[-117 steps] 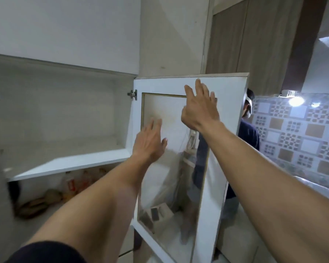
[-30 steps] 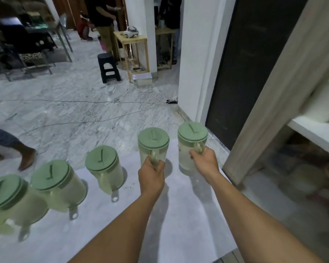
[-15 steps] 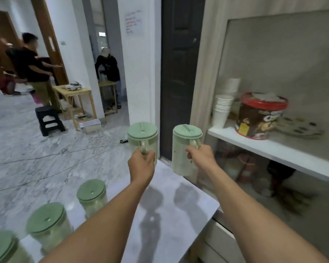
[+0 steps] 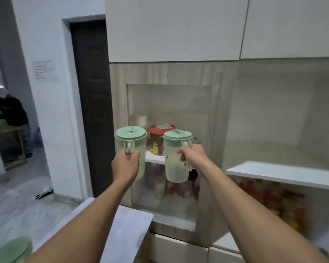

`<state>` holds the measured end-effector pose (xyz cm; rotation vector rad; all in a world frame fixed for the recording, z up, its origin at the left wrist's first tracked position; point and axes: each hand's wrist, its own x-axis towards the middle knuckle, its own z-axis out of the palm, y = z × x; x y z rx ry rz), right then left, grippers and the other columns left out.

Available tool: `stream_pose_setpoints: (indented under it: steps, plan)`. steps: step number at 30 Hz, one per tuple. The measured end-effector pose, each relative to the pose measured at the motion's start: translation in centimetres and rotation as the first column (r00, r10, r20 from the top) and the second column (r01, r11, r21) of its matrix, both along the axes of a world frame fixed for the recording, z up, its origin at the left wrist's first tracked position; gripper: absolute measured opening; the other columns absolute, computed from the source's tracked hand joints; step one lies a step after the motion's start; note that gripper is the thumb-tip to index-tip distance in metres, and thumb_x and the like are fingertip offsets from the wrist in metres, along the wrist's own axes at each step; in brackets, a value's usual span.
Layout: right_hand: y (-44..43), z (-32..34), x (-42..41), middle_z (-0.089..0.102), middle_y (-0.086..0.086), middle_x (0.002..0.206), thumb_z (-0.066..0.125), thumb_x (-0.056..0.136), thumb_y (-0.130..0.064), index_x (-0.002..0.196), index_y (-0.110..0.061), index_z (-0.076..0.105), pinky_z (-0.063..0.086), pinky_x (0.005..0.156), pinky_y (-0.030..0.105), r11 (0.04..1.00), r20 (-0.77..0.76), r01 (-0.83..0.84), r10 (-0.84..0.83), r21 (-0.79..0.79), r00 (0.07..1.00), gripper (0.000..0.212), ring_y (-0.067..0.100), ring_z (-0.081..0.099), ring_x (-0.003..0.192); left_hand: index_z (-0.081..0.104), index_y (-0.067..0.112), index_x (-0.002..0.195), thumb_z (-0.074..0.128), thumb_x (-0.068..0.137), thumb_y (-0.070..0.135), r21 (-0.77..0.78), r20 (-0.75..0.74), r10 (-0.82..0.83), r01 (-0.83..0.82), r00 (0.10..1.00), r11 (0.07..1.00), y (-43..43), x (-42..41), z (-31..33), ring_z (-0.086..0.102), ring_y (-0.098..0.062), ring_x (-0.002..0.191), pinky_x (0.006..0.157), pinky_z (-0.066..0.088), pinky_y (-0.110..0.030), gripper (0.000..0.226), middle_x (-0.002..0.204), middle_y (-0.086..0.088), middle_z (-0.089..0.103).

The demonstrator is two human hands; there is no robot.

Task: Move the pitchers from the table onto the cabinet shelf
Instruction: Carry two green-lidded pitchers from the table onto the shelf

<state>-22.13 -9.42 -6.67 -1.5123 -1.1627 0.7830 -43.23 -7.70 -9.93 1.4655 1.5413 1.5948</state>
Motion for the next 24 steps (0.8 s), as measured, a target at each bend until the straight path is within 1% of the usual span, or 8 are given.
stream_pose_setpoints:
  steps: [4,7,10,13,15,19,20,24]
  plan:
    - [-5.2,2.2,6.4,0.064,0.003,0.071,0.068,0.084,-0.016,0.095,-0.008,0.069,0.045,0.060,0.029,0.992,0.003,0.120,-0.120,0.047,0.993,0.014,0.015,0.060,0.062,0.067,0.011,0.080,0.056,0.085,0.024,0.035,0.042,-0.158,0.156,0.987,0.987,-2.5,7.0,2.7,0.066,-0.031,0.076,0.065,0.049,-0.034,0.018,0.076,-0.010,0.069]
    - [-8.9,3.1,11.4,0.067,0.003,0.072,0.068,0.083,-0.019,0.092,-0.010,0.069,0.049,0.062,0.030,0.975,0.000,0.213,-0.213,0.071,0.977,0.013,0.017,0.063,0.067,0.066,0.009,0.078,0.055,0.084,0.023,0.068,0.036,-0.225,0.222,0.974,0.973,-4.6,12.2,4.2,0.067,-0.031,0.075,0.067,0.050,-0.035,0.019,0.073,-0.010,0.069]
    - [-12.2,3.6,16.1,0.065,0.003,0.070,0.068,0.082,-0.017,0.086,-0.011,0.069,0.049,0.062,0.033,0.949,-0.015,0.294,-0.294,0.110,0.956,0.007,0.018,0.062,0.065,0.066,0.007,0.077,0.055,0.082,0.024,0.099,0.050,-0.275,0.269,0.960,0.958,-6.7,17.2,5.2,0.067,-0.029,0.071,0.067,0.051,-0.037,0.021,0.068,-0.009,0.069]
    - [-15.3,3.8,20.6,0.062,0.004,0.068,0.067,0.084,-0.017,0.083,-0.011,0.067,0.045,0.060,0.033,0.918,-0.023,0.374,-0.374,0.131,0.927,0.005,0.018,0.057,0.062,0.066,0.007,0.076,0.055,0.084,0.023,0.126,0.011,-0.321,0.317,0.947,0.940,-8.9,21.8,5.7,0.064,-0.023,0.066,0.057,0.044,-0.029,0.022,0.067,-0.009,0.069]
    - [-16.9,3.7,23.2,0.061,0.004,0.067,0.067,0.083,-0.019,0.084,-0.011,0.068,0.044,0.061,0.034,0.898,-0.026,0.418,-0.418,0.138,0.908,0.008,0.020,0.056,0.062,0.065,0.007,0.075,0.054,0.086,0.022,0.134,0.026,-0.378,0.372,0.925,0.919,-9.8,24.5,5.8,0.063,-0.024,0.064,0.054,0.042,-0.029,0.021,0.067,-0.010,0.068]
    - [-18.8,3.4,27.6,0.060,0.002,0.065,0.069,0.083,-0.021,0.081,-0.013,0.067,0.044,0.059,0.034,0.856,-0.047,0.489,-0.488,0.168,0.872,0.008,0.021,0.055,0.062,0.062,0.013,0.068,0.054,0.080,0.026,0.099,0.079,-0.474,0.466,0.877,0.879,-10.7,29.5,5.5,0.061,-0.024,0.060,0.058,0.047,-0.035,0.019,0.060,-0.006,0.065]
    - [-19.0,3.3,28.6,0.060,0.001,0.066,0.069,0.083,-0.022,0.082,-0.014,0.067,0.044,0.059,0.034,0.846,-0.047,0.503,-0.503,0.177,0.863,0.009,0.020,0.055,0.062,0.061,0.013,0.067,0.055,0.079,0.025,0.084,0.088,-0.496,0.490,0.864,0.868,-10.8,30.8,5.3,0.059,-0.023,0.058,0.058,0.047,-0.034,0.018,0.059,-0.004,0.063]
    - [-19.3,3.2,32.3,0.062,0.002,0.071,0.069,0.086,-0.025,0.088,-0.011,0.070,0.043,0.059,0.032,0.815,-0.040,0.544,-0.548,0.198,0.836,0.014,0.018,0.055,0.062,0.060,0.009,0.074,0.055,0.084,0.010,0.061,0.177,-0.591,0.590,0.787,0.805,-10.3,35.6,5.0,0.050,-0.017,0.054,0.055,0.042,-0.028,0.012,0.057,-0.004,0.055]
